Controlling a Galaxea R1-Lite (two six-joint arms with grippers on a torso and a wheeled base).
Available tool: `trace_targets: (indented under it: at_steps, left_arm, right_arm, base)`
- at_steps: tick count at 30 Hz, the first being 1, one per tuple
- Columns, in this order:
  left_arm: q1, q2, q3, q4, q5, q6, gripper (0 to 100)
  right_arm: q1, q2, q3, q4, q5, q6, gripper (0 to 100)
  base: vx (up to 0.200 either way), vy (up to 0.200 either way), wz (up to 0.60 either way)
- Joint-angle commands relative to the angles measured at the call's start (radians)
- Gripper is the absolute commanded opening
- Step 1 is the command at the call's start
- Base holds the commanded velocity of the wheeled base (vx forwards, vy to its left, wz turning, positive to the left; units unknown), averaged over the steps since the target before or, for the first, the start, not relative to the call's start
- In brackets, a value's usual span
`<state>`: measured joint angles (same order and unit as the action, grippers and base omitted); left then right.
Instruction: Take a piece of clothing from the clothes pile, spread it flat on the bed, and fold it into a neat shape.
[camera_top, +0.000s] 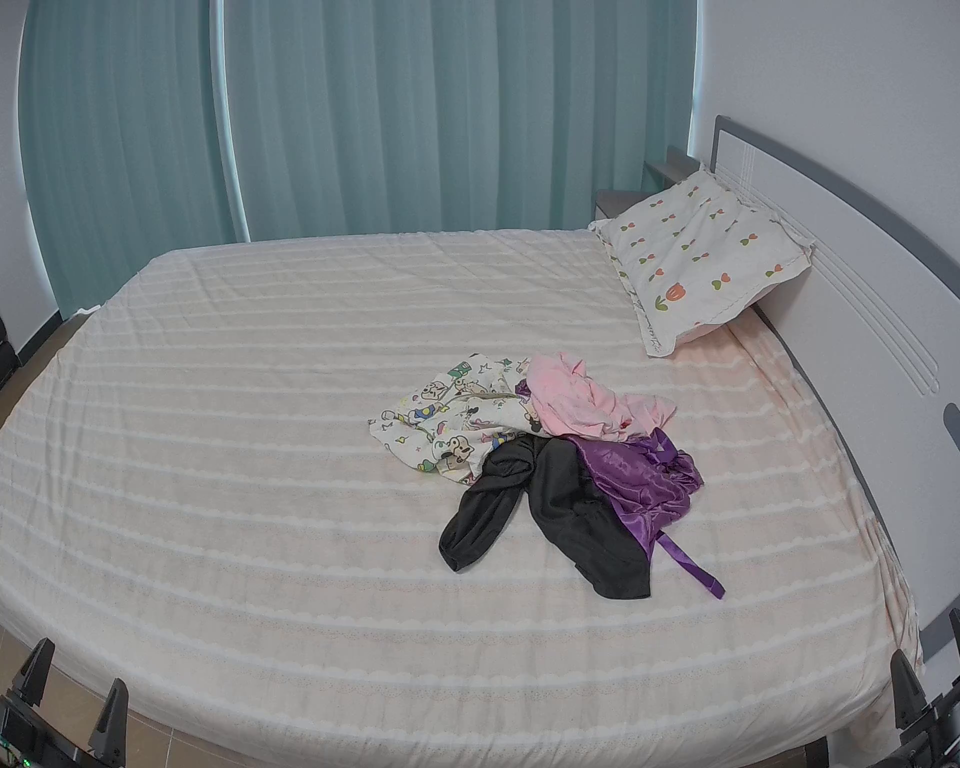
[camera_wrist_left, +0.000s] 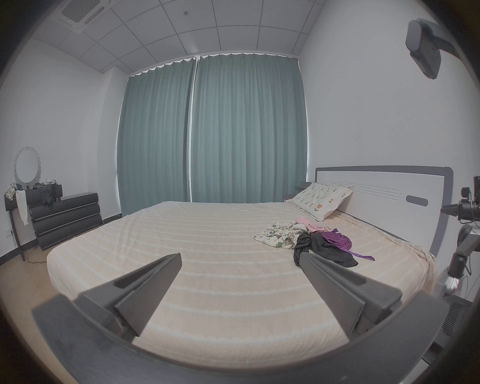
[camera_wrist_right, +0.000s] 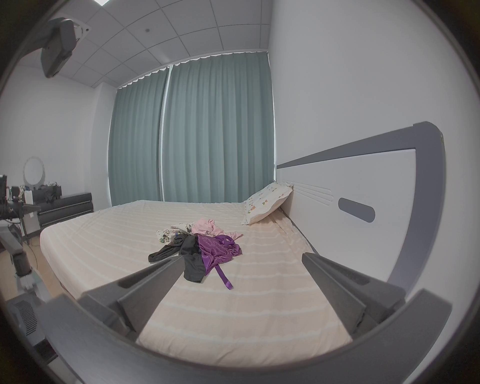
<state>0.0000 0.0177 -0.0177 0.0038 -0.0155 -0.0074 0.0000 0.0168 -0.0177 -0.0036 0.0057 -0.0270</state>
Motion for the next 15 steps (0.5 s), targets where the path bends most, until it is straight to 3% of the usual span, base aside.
trace_targets:
  at_steps: [1,3,4,6,11,15]
  left_arm:
    - [0.000,-0.018,0.018,0.001,0.000,0.000,100]
    - [0.000,-0.018,0.018,0.001,0.000,0.001,100]
    - [0.000,-0.018,0.018,0.001,0.000,0.000,100]
    - [0.000,-0.018,0.018,0.001,0.000,0.000,100]
    - [0.000,-0.018,0.018,0.001,0.000,0.000,100]
    - [0.000,-0.018,0.018,0.001,0.000,0.001,100]
  right_arm:
    - [0.000,-0.017,0.013,-0.012,0.008,-0.025,100]
    - [0.012,0.022,-0.079,-0.042,0.026,-0.007,100]
    - [0.034,0.111,-0.226,-0.055,0.043,0.039,100]
    - [0.051,0.178,-0.286,-0.044,0.051,0.073,100]
    - [0.095,0.384,-0.212,-0.009,0.106,0.093,100]
    - [0.107,0.538,-0.183,-0.024,0.204,0.206,100]
  base:
    - [0.000,0.000,0.00]
    - [0.000,0.000,0.00]
    - [0.000,0.000,0.00]
    - [0.000,0.000,0.00]
    - [0.000,0.000,0.00]
    - [0.000,0.000,0.00]
